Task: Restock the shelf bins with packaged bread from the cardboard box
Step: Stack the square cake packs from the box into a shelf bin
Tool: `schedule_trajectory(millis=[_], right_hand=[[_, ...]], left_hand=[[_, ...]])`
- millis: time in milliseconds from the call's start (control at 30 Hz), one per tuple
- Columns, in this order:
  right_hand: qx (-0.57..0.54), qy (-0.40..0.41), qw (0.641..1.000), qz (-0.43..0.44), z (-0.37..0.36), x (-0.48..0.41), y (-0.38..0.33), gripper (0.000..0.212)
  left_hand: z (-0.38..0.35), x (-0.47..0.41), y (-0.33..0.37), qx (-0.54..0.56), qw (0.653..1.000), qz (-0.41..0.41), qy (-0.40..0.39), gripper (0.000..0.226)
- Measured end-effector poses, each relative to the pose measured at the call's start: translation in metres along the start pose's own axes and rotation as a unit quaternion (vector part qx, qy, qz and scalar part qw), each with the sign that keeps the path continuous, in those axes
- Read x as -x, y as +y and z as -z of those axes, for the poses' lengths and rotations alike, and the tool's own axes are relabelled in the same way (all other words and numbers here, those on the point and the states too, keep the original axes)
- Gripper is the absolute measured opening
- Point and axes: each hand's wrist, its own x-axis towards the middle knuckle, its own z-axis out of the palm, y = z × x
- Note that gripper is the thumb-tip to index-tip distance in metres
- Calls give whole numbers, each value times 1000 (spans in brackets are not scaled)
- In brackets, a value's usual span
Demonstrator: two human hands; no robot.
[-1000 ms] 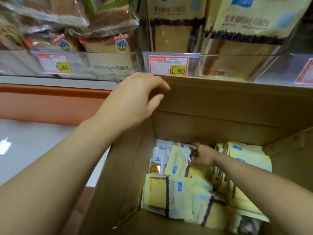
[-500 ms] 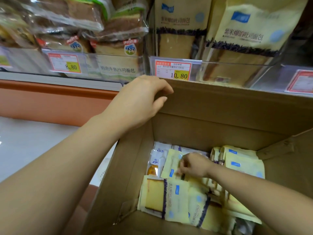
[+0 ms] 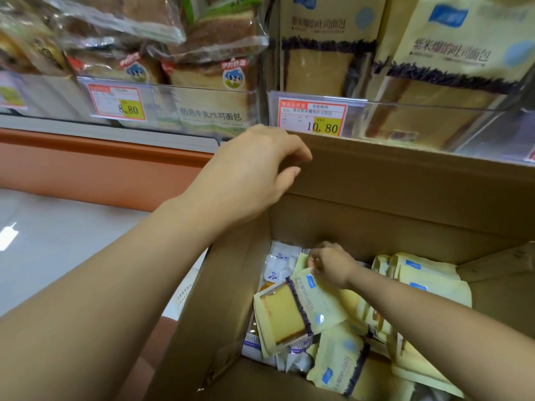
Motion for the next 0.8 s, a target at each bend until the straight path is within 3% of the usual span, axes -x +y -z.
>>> schedule_trajectory(millis=[133, 400, 667, 800], right_hand=[[-49, -38, 998, -24, -5, -12, 6, 18], [-29, 29, 999, 29, -1, -4, -8, 23], [-42, 74, 990, 111, 44, 60, -35, 7], [-59, 157, 980, 103, 82, 103, -44, 34]], left_hand=[[-1, -1, -1, -15, 1000, -3, 4, 26], [-3, -1, -3, -17, 1000, -8, -1, 27], [3, 2, 3, -75, 996, -37, -40, 31], [14, 10, 12, -134, 987, -53, -72, 28]])
